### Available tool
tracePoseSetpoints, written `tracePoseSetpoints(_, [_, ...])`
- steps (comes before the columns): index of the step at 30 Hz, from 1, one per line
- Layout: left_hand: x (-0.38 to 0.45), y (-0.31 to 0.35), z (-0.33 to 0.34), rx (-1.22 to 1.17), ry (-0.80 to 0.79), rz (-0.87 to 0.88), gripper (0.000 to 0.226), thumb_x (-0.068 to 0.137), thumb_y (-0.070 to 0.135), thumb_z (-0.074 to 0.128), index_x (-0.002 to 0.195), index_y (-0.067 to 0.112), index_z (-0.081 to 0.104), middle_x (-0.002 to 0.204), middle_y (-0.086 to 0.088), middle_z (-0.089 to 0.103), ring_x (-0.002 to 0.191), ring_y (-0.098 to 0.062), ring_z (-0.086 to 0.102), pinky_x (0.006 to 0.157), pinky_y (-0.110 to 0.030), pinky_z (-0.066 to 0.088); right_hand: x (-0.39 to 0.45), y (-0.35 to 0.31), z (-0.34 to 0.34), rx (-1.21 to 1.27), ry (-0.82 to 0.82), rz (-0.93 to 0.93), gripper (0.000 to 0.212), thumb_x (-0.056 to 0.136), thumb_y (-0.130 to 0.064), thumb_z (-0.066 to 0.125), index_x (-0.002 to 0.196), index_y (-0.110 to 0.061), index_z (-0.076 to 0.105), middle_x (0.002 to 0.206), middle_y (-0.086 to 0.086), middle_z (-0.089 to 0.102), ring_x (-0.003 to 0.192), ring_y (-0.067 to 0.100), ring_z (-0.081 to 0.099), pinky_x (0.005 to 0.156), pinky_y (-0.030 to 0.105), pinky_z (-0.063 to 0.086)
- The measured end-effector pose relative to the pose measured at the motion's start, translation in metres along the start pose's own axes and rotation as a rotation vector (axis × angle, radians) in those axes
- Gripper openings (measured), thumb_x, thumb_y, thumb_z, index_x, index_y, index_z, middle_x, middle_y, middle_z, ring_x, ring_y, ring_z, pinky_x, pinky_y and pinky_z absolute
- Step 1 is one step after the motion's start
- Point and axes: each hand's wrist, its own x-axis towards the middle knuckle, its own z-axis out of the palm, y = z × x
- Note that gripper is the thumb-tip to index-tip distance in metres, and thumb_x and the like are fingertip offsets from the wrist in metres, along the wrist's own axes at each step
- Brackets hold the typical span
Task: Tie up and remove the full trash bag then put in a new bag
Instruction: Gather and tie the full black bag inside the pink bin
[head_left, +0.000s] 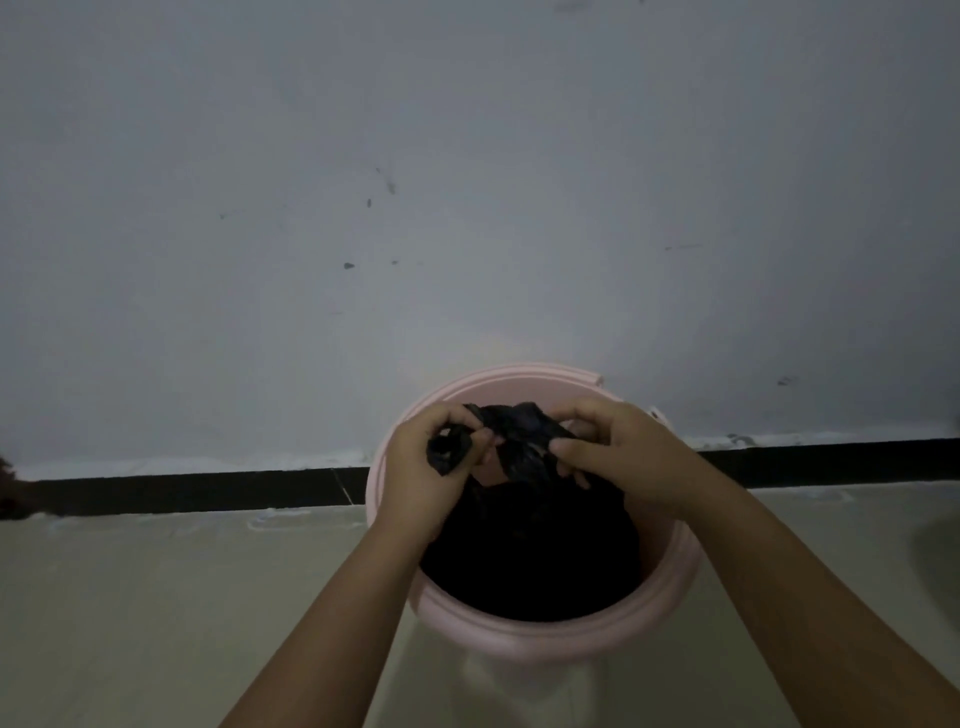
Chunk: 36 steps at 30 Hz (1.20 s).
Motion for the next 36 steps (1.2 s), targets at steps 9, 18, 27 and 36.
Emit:
tracePoseSetpoints(9, [-0.002,-0.003,0.001,-0.526,0.055,-0.267,0.05,0.082,-0.016,0.043,0.051,0.017,0.066,0.056,0.005,0.07,0.058,-0.003,0.066,0.057,-0.012,0.054,0.004,0.001,0.01,0.142,-0.04,0.224,0.028,0.1,-0.022,0.03,0.122,-0.023,0.048,0.085,-0.004,0.063,0.06,-0.012,0.061,0.053,0.005,0.044])
tracePoseSetpoints(18, [0.005,0.004,-0.003,-0.604,0.06,-0.386,0.056,0.096,0.027,0.028,0.047,0.013,0.051,0.062,0.007,0.073,0.074,-0.008,0.067,0.075,-0.024,0.051,0.015,0.013,-0.004,0.23,0.287,0.017,0.035,0.091,-0.013,0.05,0.056,-0.014,0.052,0.047,-0.006,0.057,0.044,-0.001,0.052,0.055,0.023,0.044])
tracePoseSetpoints(27, [0.009,0.017,0.0,-0.952,0.171,-0.399,0.065,0.093,0.046,0.026,0.033,0.02,0.036,0.028,0.008,0.027,0.025,-0.002,0.022,0.028,-0.012,0.019,0.015,-0.006,0.024,0.922,0.221,-0.203,0.042,0.077,-0.037,0.064,0.044,-0.024,0.042,0.034,-0.012,0.038,0.031,0.002,0.034,0.037,0.013,0.037])
tracePoseSetpoints(36, [-0.019,-0.025,-0.055,1.016,-0.236,0.392,0.043,0.078,0.041,0.041,0.056,0.009,0.06,0.041,-0.007,0.06,0.036,-0.022,0.055,0.038,-0.015,0.033,-0.003,0.018,0.01,-0.754,0.027,-0.253,0.036,0.087,-0.044,0.052,0.105,-0.013,0.057,0.084,0.011,0.066,0.075,0.021,0.057,0.054,0.027,0.019])
